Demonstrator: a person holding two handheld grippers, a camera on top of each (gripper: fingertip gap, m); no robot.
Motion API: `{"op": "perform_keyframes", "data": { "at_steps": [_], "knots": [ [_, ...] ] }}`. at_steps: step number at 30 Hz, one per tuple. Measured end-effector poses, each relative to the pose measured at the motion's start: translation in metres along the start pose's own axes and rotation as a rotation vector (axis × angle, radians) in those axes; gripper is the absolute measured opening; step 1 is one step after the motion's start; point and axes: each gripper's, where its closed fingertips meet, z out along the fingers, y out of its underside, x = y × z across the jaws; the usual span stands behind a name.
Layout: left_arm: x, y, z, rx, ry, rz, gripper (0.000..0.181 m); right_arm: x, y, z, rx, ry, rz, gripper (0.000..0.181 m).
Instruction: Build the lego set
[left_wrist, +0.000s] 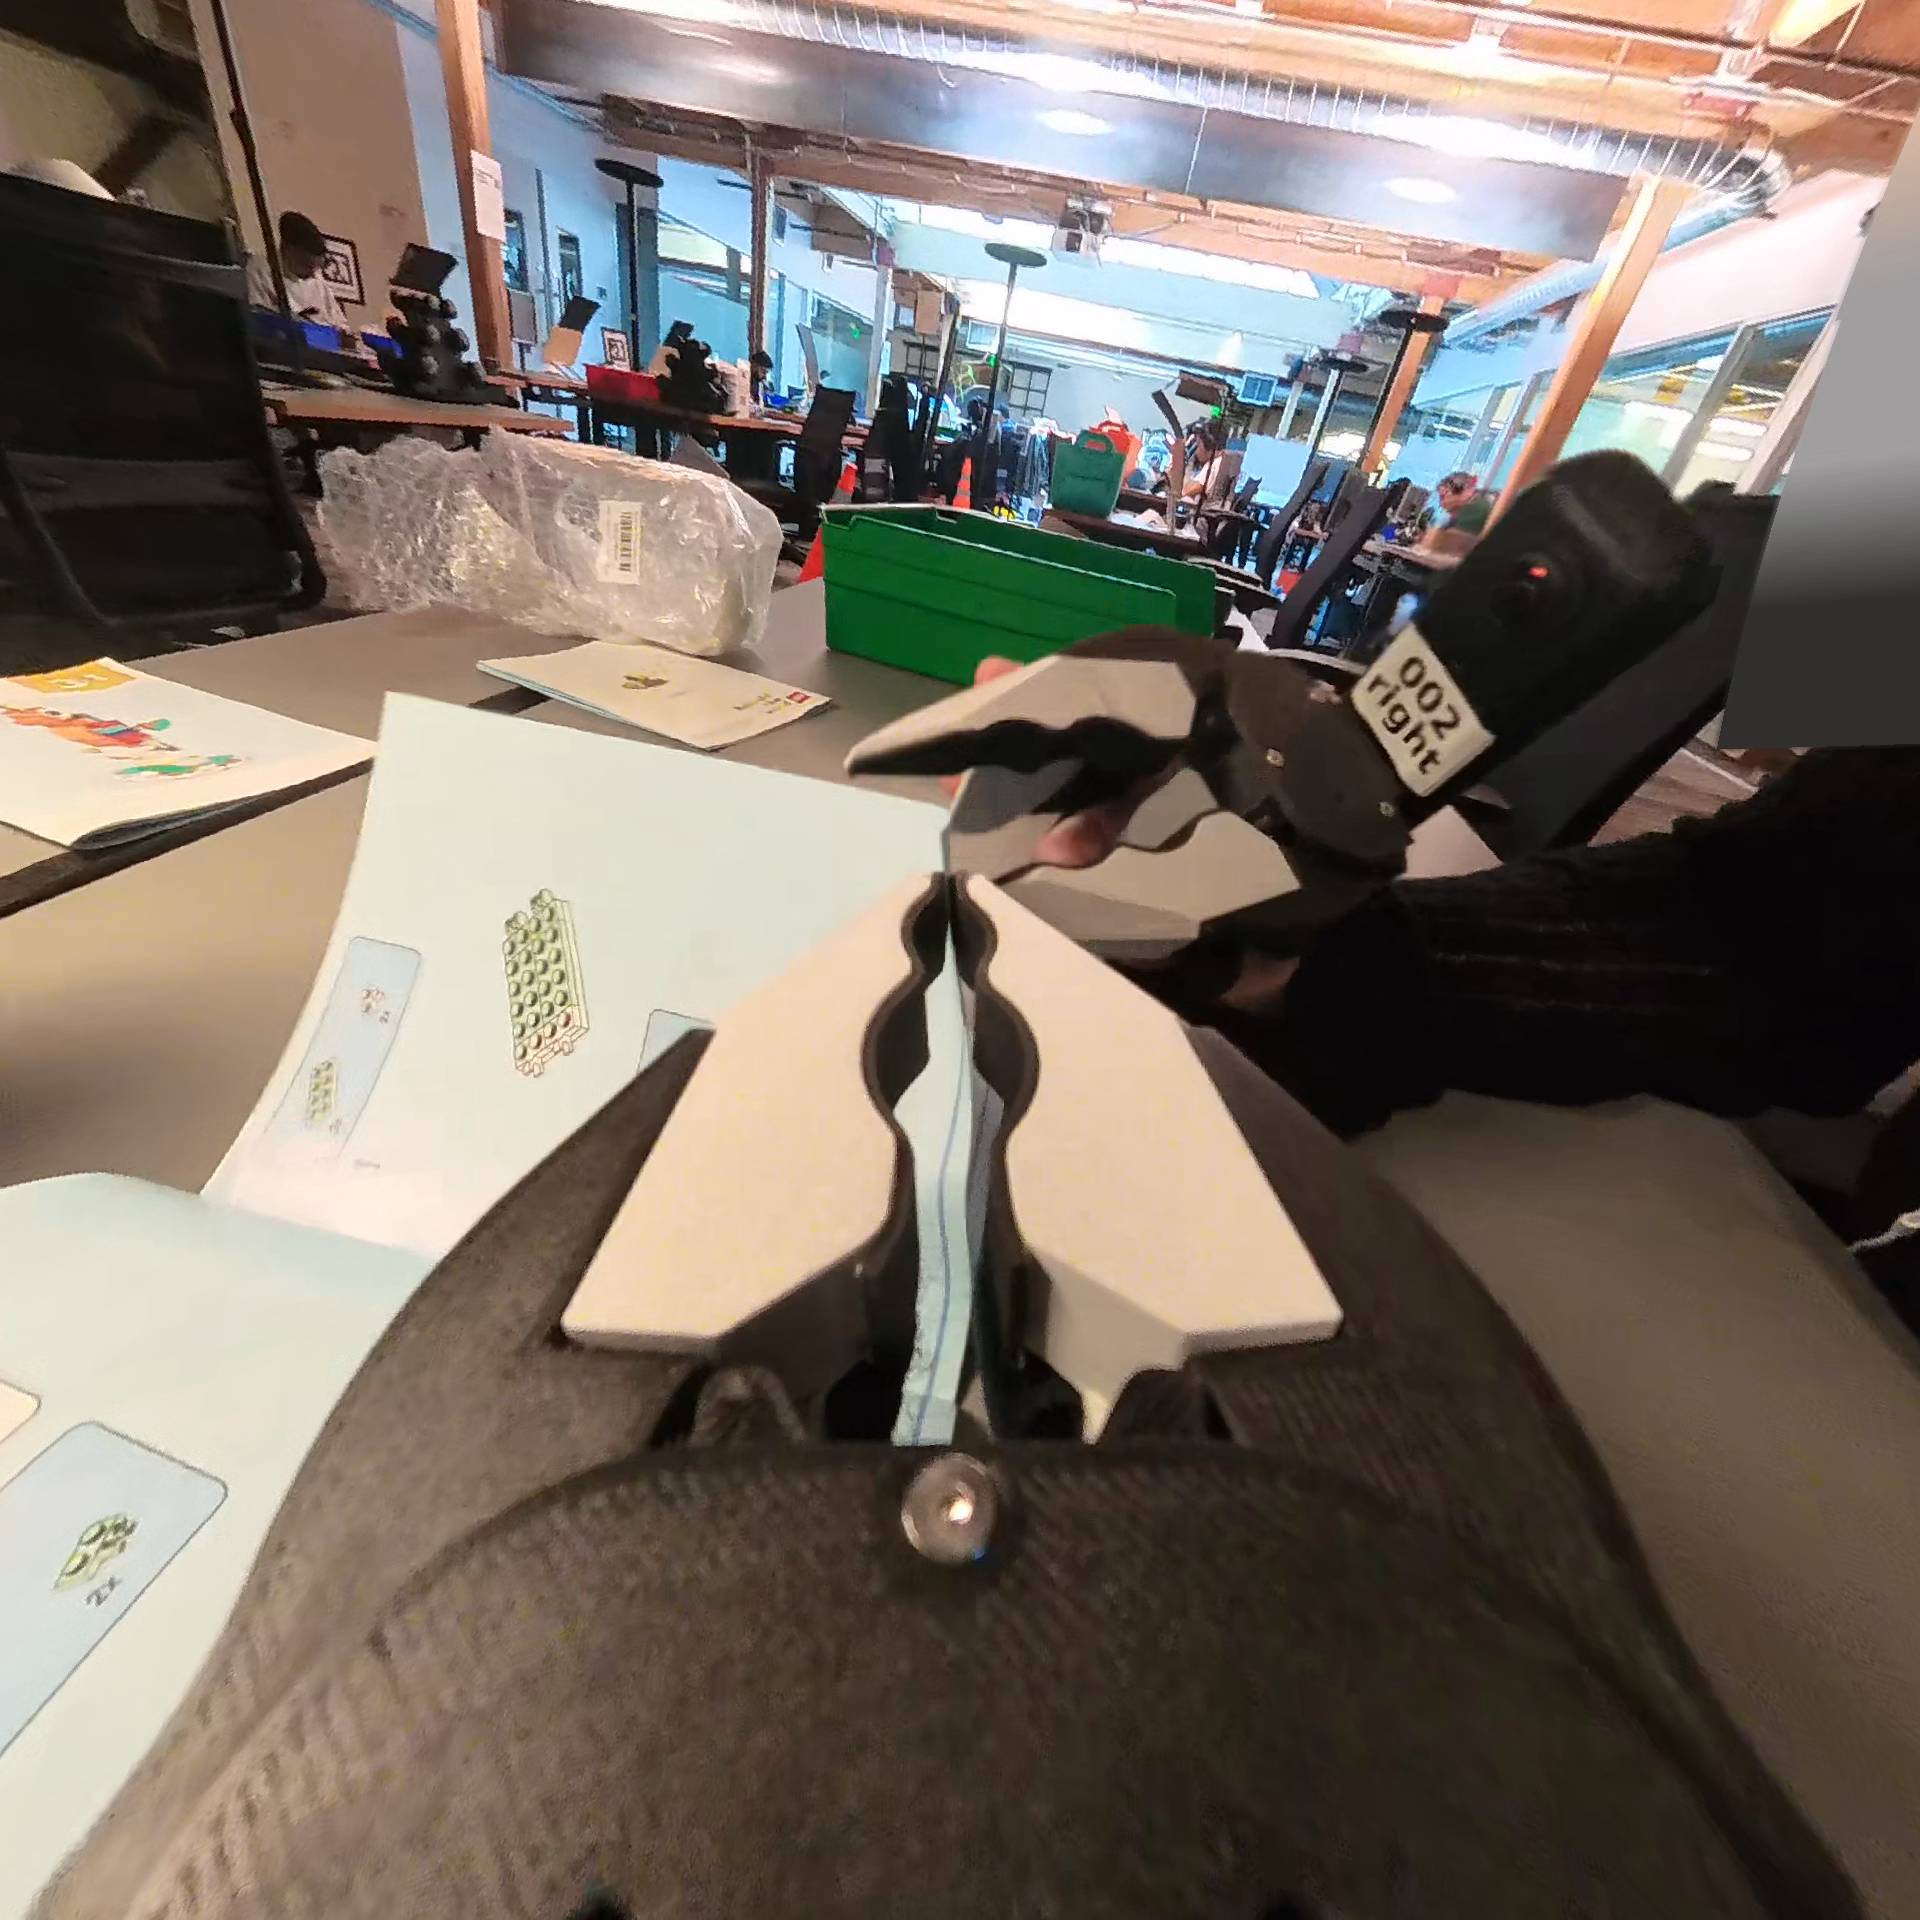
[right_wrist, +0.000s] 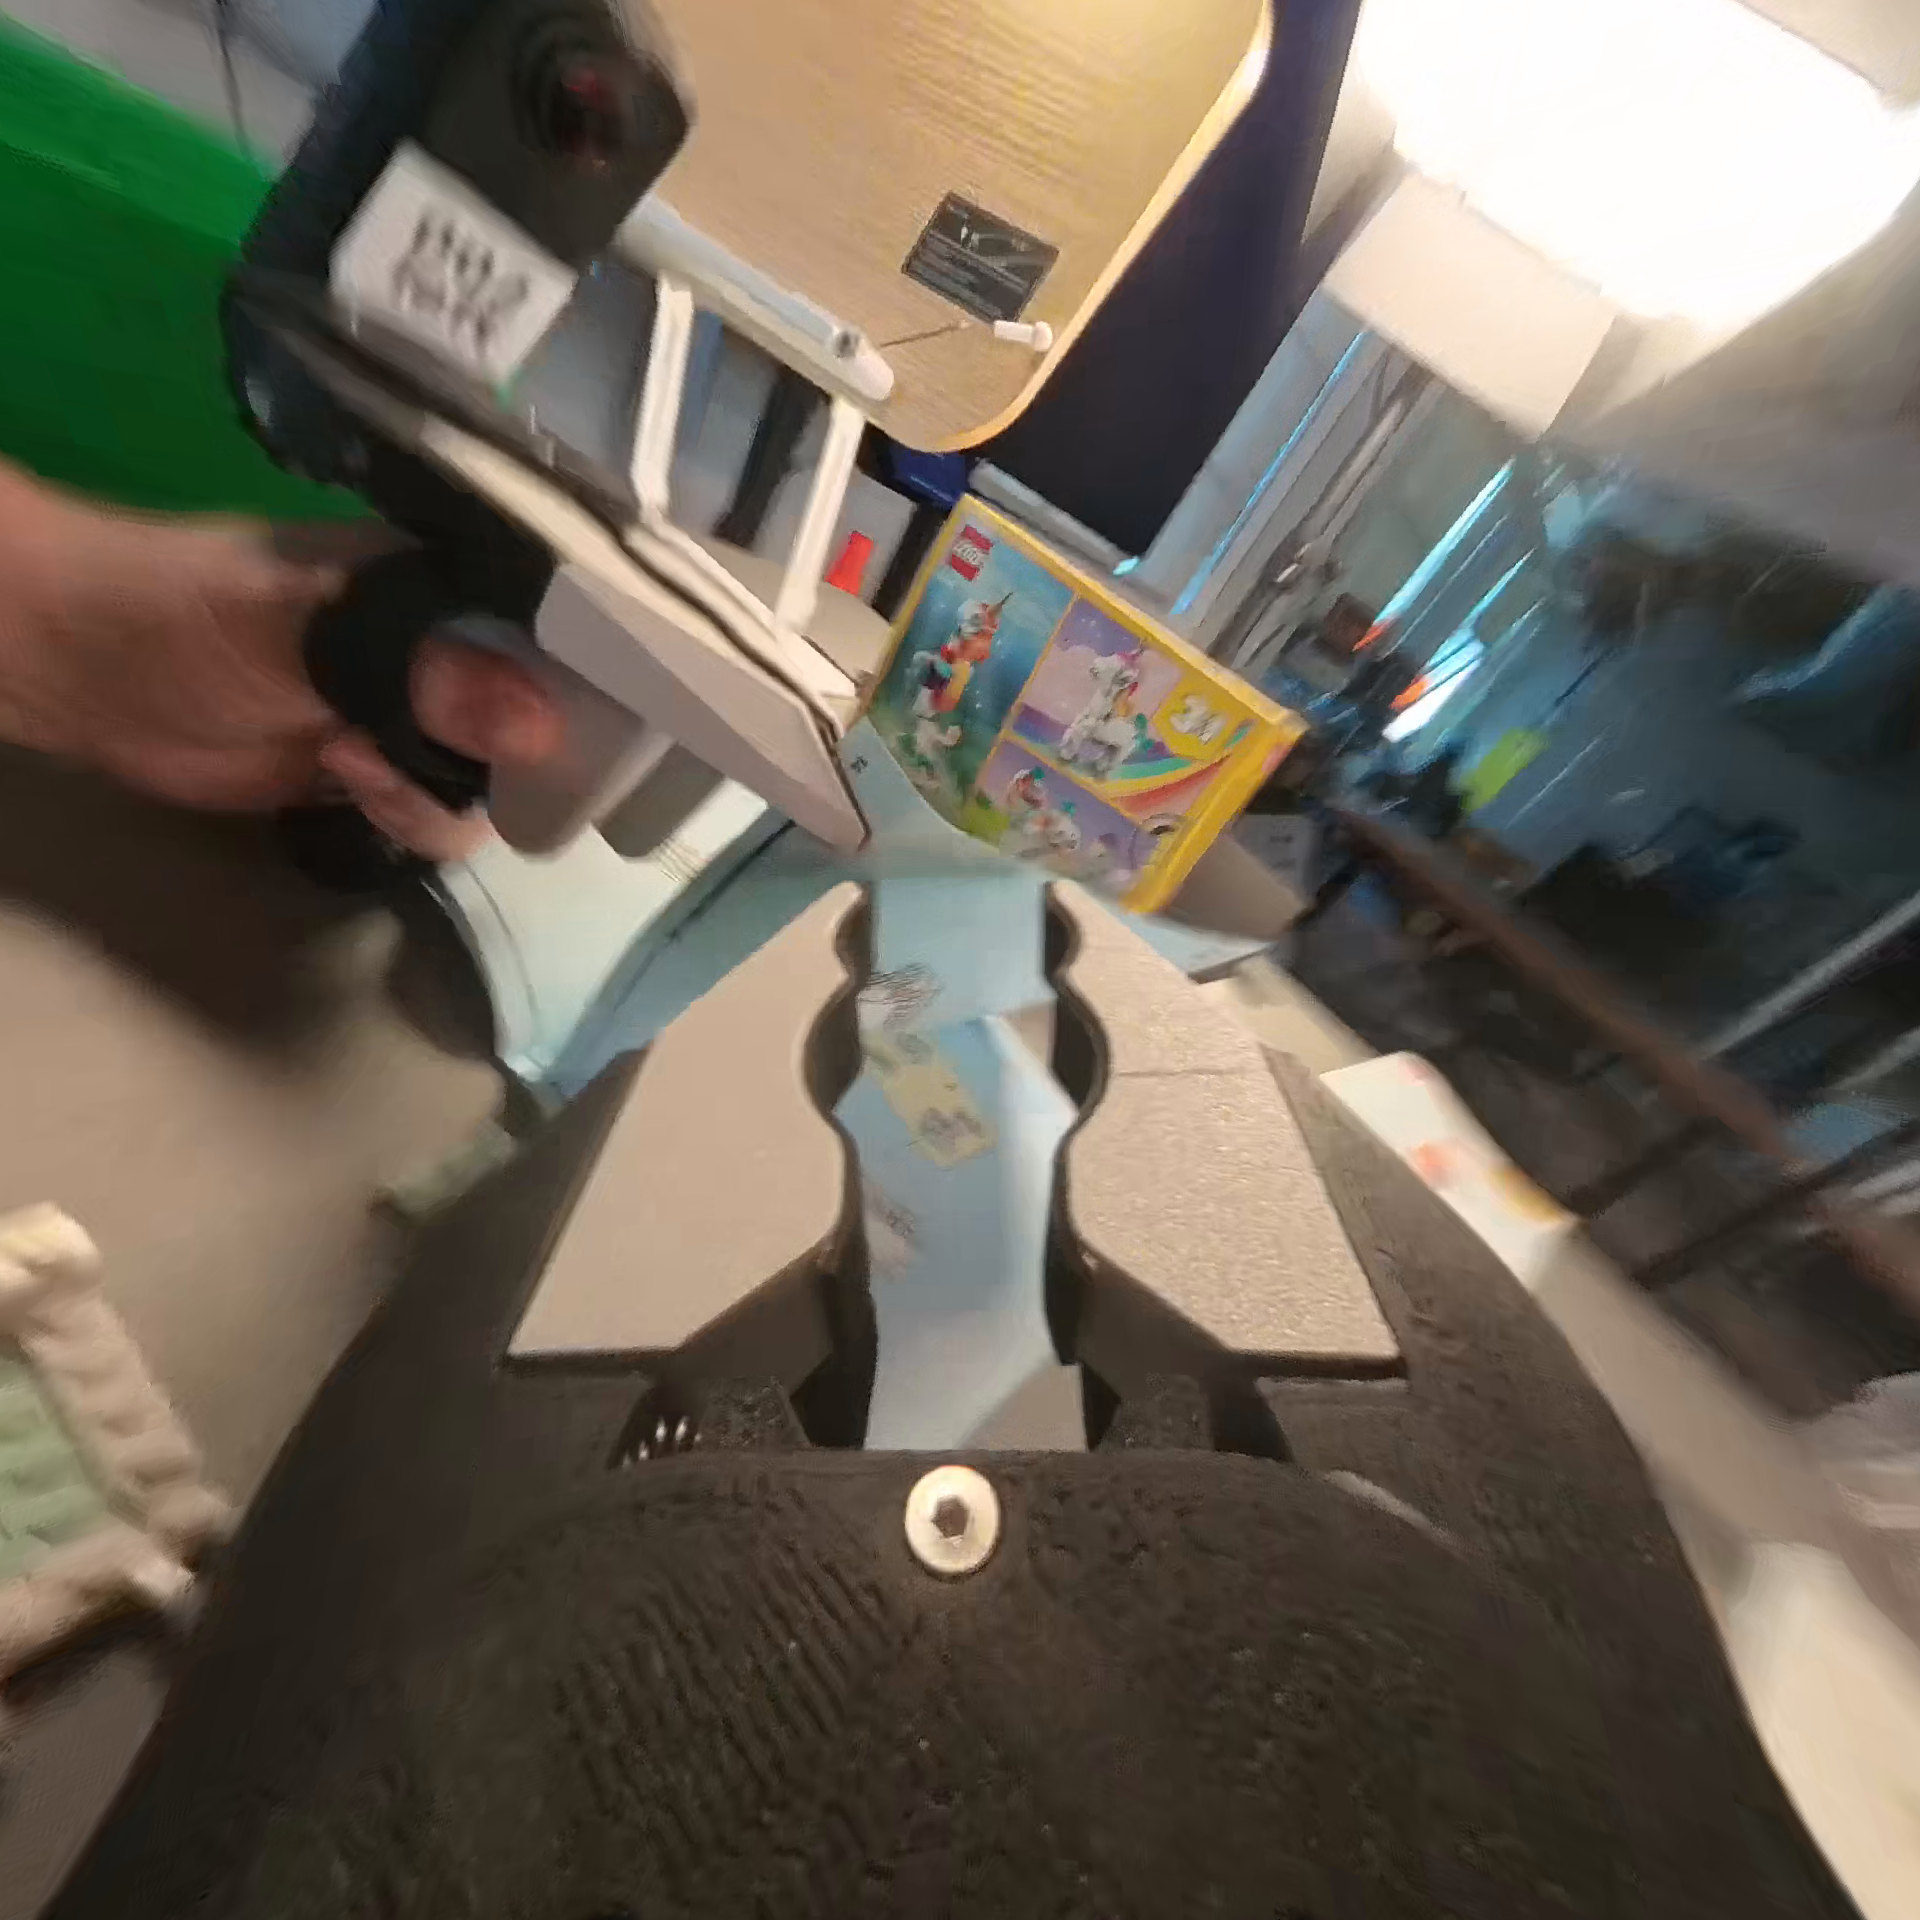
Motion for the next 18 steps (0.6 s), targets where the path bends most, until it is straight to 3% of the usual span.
{"op": "perform_keyframes", "data": {
  "at_steps": [6,18],
  "knots": [
    [0.004,0.008,0.003,-0.046,0.008,0.051,0.0,-0.025,-0.003,-0.002,-0.002,-0.054,-0.316,0.041],
    [-0.004,0.008,0.002,-0.051,-0.067,0.098,0.0,-0.022,-0.002,-0.003,-0.022,-0.009,-0.401,0.032]
  ]
}}
